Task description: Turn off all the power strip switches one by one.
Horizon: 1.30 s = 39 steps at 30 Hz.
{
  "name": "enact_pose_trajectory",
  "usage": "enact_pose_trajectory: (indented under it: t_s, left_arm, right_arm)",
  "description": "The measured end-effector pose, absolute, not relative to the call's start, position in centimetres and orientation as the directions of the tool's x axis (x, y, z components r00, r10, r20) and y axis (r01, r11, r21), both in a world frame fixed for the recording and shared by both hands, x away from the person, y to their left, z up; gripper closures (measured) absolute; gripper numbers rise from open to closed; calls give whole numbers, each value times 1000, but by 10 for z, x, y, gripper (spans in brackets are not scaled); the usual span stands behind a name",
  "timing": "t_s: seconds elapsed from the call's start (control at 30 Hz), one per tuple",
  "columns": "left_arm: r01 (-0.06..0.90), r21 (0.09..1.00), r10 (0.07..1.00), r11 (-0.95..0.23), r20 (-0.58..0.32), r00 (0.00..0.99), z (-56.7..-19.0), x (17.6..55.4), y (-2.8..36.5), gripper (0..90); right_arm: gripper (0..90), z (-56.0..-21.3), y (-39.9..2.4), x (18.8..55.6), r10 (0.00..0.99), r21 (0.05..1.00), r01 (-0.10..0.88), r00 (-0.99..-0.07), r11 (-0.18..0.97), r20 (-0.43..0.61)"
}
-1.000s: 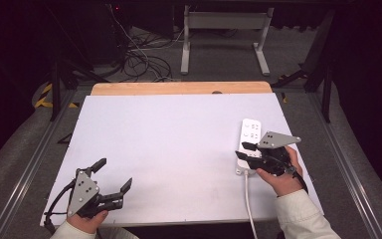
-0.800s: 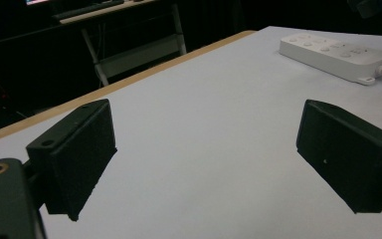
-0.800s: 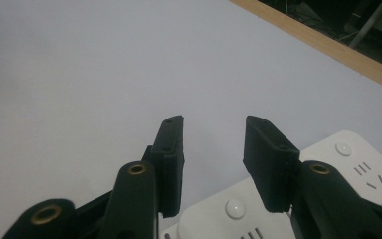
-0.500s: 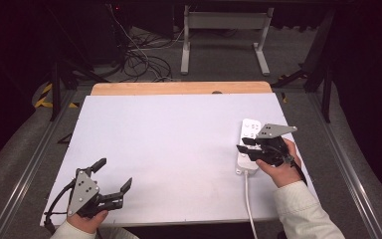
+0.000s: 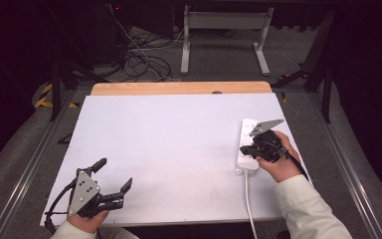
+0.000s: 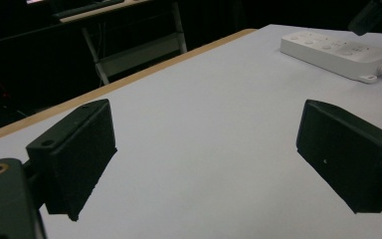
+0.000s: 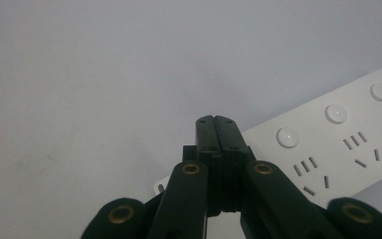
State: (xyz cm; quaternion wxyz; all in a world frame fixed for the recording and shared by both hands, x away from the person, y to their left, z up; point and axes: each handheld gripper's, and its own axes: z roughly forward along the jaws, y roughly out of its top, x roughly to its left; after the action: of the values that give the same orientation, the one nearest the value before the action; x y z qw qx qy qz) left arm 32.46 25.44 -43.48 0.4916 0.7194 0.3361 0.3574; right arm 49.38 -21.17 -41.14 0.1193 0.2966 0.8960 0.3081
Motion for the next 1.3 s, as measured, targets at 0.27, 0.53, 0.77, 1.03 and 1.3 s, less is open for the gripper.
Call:
enact_pose_trajectory:
  t_s: [0.27,0.53,0.77,1.03,1.3]
  left_arm:
    - [132,948,836,-289,183,517,-435,325,255,91]
    - [131,947,835,-294,188,517,-435,325,255,91]
    - [133,947,835,-294,187,518,-435,325,255,91]
    - [133,947,835,-293,186,518,-435,325,254,91]
    - [134,946,835,-295,187,517,-435,325,254,91]
  right_arm:
    - [900,-420,-205,505,620,562,490,-783,666,-52]
    - [900,-427,-204,512,647,526,528,-760,667,-57]
    - [900,-431,-205,514,650,515,538,-758,668,-52]
    - [900,-435,-205,513,652,510,544,-757,666,-45]
    - [900,-436,-204,512,660,507,549,-749,665,-54]
